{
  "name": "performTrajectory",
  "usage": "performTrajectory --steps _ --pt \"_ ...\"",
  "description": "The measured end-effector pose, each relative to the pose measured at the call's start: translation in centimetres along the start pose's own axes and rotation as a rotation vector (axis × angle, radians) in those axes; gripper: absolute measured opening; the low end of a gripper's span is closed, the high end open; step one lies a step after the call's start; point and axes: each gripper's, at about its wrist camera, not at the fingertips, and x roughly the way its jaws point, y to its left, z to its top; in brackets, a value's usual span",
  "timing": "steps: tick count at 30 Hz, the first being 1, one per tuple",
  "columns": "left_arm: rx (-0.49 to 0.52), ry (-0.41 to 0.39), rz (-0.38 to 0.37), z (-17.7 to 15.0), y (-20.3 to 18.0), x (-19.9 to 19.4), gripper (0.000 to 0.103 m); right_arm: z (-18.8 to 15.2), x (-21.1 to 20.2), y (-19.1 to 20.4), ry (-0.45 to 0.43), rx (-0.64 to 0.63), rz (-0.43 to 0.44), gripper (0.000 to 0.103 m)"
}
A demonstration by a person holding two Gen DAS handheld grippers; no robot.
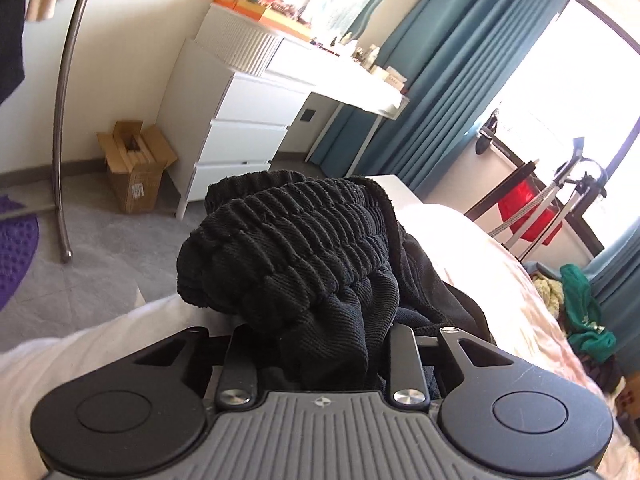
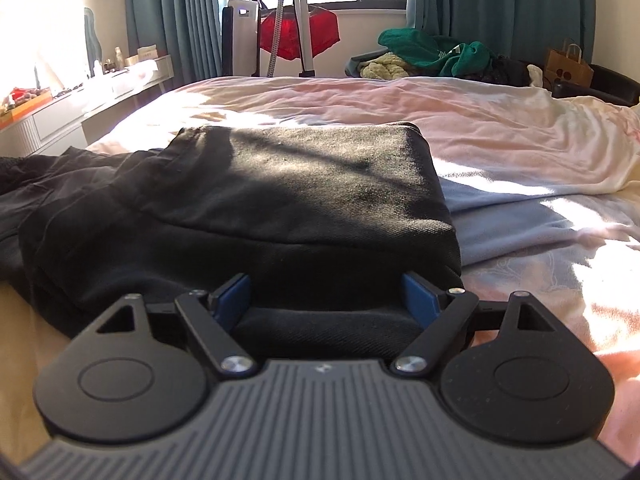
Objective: Fold clothes
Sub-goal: 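Grasp the black waistband with the left gripper and lift it up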
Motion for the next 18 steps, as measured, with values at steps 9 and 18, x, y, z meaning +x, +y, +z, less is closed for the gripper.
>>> performTrajectory --steps 9,18 --pt "0.222 -0.186 0.009 -1.5 -5.7 -5.0 0.024 0.1 -0.2 -0.2 0.003 0.005 0.012 0.083" --pt "0.301 -0.364 0.020 -3.0 -15.3 -11.3 0.019 -0.1 -0.3 -0.7 -0.010 0.017 0.033 0.082"
